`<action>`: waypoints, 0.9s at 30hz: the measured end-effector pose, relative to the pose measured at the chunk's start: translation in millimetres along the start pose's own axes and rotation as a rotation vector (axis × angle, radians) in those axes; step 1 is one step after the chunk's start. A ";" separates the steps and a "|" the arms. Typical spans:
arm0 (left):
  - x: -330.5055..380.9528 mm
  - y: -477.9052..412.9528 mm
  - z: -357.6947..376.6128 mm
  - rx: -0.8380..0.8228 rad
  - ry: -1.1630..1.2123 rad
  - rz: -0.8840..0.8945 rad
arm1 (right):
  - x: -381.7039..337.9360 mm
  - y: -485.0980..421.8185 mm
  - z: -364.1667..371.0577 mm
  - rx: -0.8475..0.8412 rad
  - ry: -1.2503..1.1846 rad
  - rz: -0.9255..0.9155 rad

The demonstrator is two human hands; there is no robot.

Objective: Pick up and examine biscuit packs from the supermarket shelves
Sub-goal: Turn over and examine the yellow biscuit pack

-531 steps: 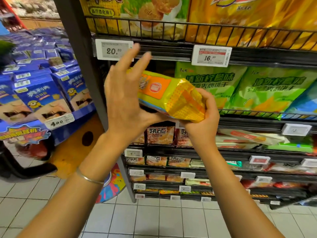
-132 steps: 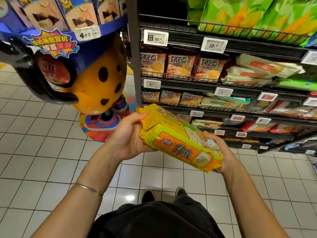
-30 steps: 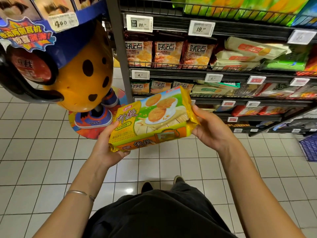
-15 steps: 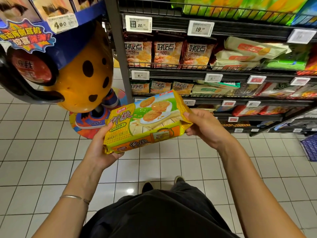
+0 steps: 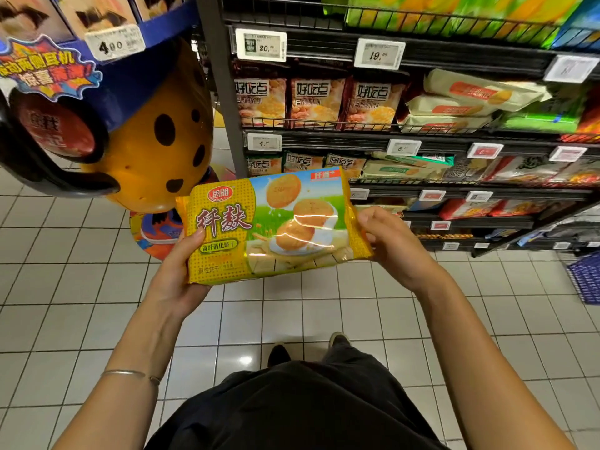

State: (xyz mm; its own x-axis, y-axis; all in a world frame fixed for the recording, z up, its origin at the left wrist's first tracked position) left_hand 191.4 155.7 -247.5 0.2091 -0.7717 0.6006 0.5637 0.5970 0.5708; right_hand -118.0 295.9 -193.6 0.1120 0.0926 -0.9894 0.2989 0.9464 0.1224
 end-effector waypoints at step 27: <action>-11.0 10.9 32.8 -0.049 -0.367 0.066 | 5.2 13.2 -3.5 0.215 -0.325 -0.273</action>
State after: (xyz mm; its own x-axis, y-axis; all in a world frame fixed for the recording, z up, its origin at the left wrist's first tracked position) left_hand 169.1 177.9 -229.5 -0.0491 -0.5963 0.8013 0.5983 0.6248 0.5016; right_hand -116.8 309.9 -197.4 0.2825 -0.2844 -0.9161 0.5442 0.8340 -0.0911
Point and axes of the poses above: each hand's wrist, its own y-axis away from the middle knuckle, its own z-axis out of the palm, x = y × z, the point moved 3 cm from there along -y, towards the middle knuckle, and after that the axes turned 13 degrees about -z, right-handed, at the moved point
